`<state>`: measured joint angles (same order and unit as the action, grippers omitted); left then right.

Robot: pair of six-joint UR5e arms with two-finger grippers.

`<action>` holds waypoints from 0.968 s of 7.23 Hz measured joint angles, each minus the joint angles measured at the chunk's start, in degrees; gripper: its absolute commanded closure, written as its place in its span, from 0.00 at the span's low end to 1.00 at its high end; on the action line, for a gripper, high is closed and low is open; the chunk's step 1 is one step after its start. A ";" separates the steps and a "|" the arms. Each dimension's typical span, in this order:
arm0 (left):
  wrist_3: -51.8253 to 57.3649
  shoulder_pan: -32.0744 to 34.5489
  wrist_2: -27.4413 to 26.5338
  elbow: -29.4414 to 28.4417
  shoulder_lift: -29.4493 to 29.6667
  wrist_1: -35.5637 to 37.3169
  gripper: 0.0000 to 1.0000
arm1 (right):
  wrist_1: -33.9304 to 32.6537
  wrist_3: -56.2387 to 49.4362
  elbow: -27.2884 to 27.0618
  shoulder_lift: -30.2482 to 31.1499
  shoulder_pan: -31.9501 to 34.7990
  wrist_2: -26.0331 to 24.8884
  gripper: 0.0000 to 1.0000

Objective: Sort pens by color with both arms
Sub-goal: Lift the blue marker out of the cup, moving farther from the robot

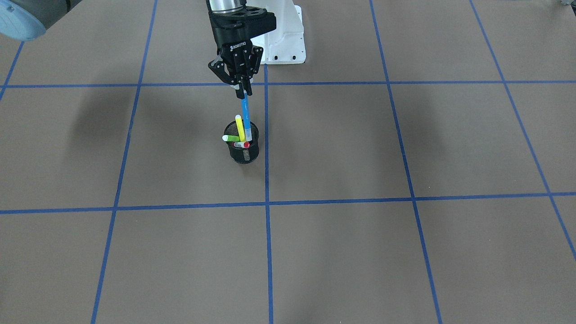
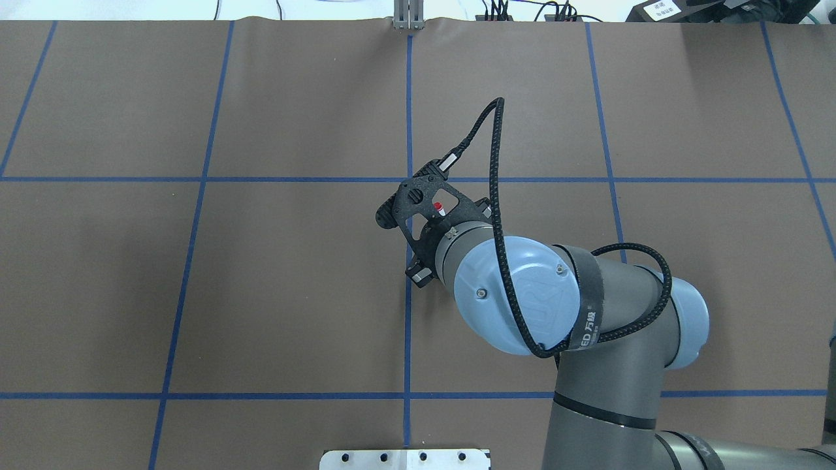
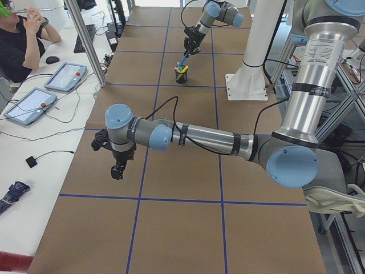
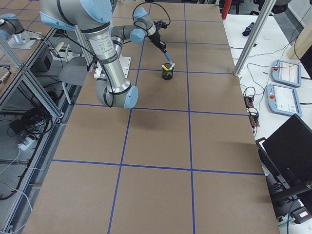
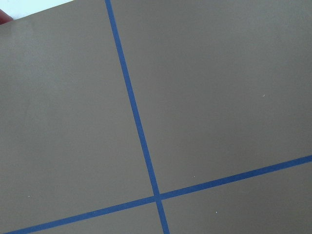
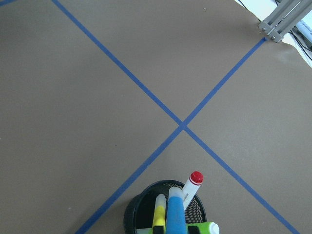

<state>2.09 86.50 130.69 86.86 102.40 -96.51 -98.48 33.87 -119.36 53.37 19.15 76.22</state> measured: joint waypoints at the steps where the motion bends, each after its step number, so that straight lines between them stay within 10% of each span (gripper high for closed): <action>1: -0.02 0.01 0.00 0.02 0.00 0.00 0.00 | 1.75 2.24 -1.13 0.02 0.39 0.07 1.00; 7: -0.07 -0.01 0.00 0.30 0.15 0.02 0.00 | 23.88 15.10 9.82 3.22 6.89 -8.74 1.00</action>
<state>2.02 86.49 130.69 87.17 102.55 -96.49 -74.60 48.97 -109.55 56.59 26.04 67.48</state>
